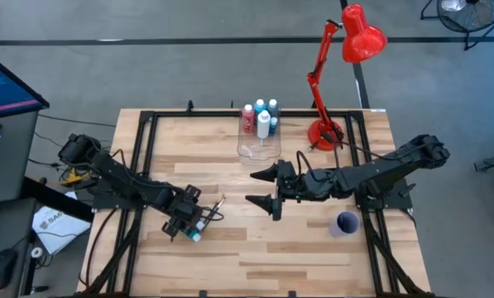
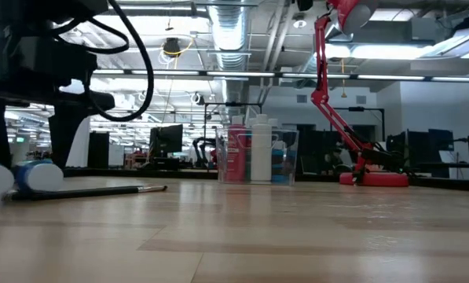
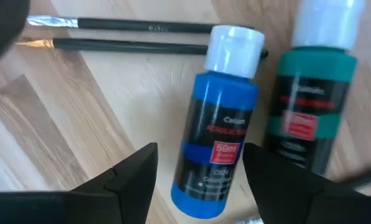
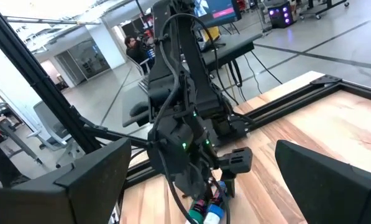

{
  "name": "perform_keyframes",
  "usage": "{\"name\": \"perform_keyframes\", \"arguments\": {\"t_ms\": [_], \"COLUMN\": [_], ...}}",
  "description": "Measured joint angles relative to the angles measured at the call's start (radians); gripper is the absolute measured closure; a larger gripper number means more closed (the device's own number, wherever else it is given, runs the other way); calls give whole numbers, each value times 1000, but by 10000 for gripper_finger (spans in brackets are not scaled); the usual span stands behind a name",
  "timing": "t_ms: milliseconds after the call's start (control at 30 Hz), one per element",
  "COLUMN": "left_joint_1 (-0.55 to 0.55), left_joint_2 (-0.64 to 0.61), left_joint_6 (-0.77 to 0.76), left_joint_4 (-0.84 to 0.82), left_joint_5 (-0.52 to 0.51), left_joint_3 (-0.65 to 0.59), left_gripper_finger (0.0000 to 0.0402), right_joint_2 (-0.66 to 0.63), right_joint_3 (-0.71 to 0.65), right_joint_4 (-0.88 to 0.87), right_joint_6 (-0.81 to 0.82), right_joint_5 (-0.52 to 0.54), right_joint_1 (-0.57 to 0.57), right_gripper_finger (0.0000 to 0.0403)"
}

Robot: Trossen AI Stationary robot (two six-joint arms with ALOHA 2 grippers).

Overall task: Pick & Place Paint Supplies
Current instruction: Put the blue paint bottle into the transparent bin

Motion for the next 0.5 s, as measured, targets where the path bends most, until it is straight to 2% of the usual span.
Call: {"name": "perform_keyframes", "arguments": {"t_ms": [500], "left_joint_1": [1], "left_joint_2": [2], "left_joint_6": [-35], "left_joint_4": [77], "left_joint_5": [-1], "left_joint_3": [-6], "left_gripper_finger": [172], "right_joint_2": [0], "right_joint_3": [0], "right_joint_4": [-1], "right_joint_6": [0], "right_joint_5": [0], "right_joint_1": [-11], "right_gripper_finger": [12]}}
